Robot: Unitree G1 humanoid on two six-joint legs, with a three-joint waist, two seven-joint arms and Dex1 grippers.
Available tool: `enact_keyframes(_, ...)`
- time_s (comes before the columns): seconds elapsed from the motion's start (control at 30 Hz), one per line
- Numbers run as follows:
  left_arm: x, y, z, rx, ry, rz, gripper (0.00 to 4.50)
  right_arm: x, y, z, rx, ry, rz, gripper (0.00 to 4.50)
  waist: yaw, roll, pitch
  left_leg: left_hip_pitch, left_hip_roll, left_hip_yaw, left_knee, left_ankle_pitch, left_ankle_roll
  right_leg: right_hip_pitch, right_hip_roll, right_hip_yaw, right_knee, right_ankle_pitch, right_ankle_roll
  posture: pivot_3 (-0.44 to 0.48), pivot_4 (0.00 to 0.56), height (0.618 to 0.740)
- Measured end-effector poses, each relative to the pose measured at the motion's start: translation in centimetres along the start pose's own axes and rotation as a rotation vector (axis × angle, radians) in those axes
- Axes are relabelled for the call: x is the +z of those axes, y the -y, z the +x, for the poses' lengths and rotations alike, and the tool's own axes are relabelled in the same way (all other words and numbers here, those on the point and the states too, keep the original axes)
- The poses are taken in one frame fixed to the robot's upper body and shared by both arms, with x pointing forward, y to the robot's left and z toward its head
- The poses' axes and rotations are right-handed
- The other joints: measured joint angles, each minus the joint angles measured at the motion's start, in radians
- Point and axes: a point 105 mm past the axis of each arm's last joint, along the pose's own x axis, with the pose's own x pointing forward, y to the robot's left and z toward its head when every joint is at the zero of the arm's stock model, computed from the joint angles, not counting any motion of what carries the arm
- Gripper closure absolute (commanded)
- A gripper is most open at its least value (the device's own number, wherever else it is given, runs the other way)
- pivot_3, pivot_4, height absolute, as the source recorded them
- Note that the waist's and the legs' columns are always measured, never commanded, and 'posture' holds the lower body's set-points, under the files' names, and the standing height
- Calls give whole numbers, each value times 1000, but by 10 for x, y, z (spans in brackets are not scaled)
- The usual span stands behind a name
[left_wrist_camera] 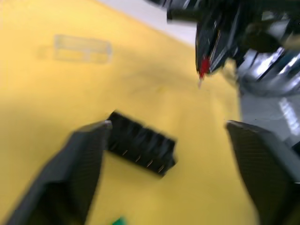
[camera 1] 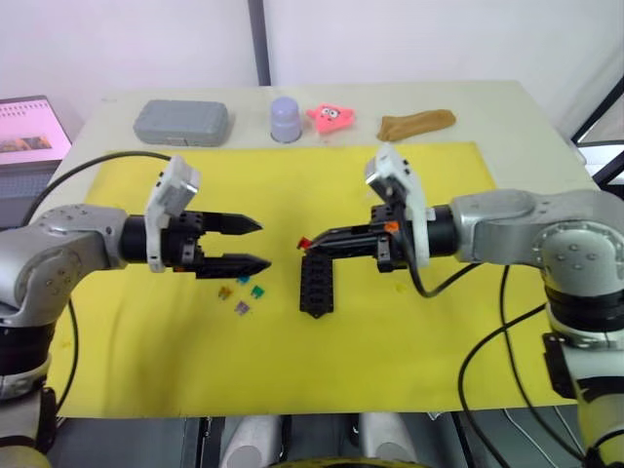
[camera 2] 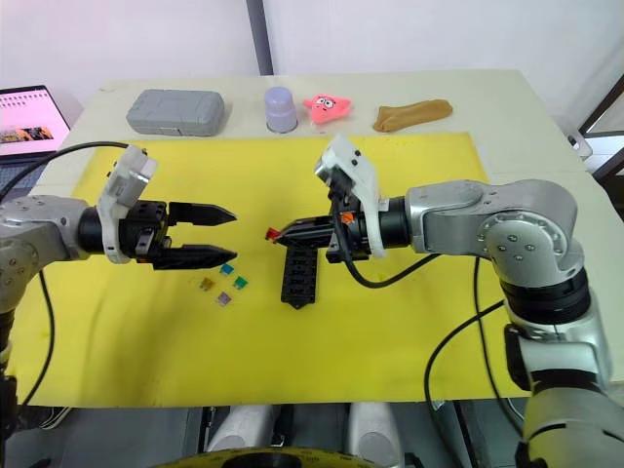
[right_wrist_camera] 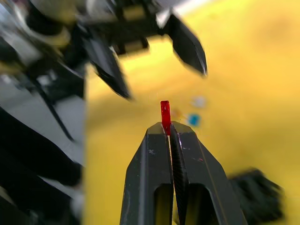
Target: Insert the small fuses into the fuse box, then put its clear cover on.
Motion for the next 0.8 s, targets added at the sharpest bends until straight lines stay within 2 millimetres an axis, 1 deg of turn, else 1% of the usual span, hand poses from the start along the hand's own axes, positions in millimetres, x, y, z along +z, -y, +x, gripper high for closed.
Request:
enact_keyframes(0.07, -12, -1, -1, 3, -57, 68, 22, -10, 2, 0, -16, -77, -97, 4500, 1, 0, 0, 0, 0, 0, 0, 0, 0, 0, 0, 0, 0, 0, 0, 0, 150, 740)
enact_keyframes(0.17, -26, 3, 5, -20, -99, 124, 22, -21, 6, 4, -16, -147, -192, 4500, 1, -1, 0, -1, 0, 0, 0, 0, 0, 0, 0, 0, 0, 0, 0, 0, 150, 740)
enact_keyframes(0.4, -36, 9, 10, -30, -123, 200, 22, -32, 1, 13, 35, -267, -324, 4500, 2, -1, 1, -1, 1, 0, 0, 0, 0, 0, 0, 0, -1, 0, 0, 0, 150, 740)
enact_keyframes(0.5, -37, 12, 15, -33, -110, 215, 22, -41, 1, 17, 47, -312, -336, 4500, 3, -1, 1, -1, 1, 0, 0, 0, 0, 0, 0, 0, -1, 0, 0, 0, 150, 740)
enact_keyframes(0.63, -39, 14, 23, -14, -105, 264, 22, -47, 1, 22, 58, -340, -341, 4500, 4, -1, 1, -1, 0, 0, 0, 0, 0, 0, 0, 0, -1, 0, 0, 0, 150, 740)
enact_keyframes(0.8, -55, 16, 44, -10, -104, 268, 22, -55, 1, 27, 59, -376, -354, 4500, 4, -1, 1, -1, 0, -1, 0, 0, 0, 0, 0, 0, -1, 0, 0, 0, 150, 740)
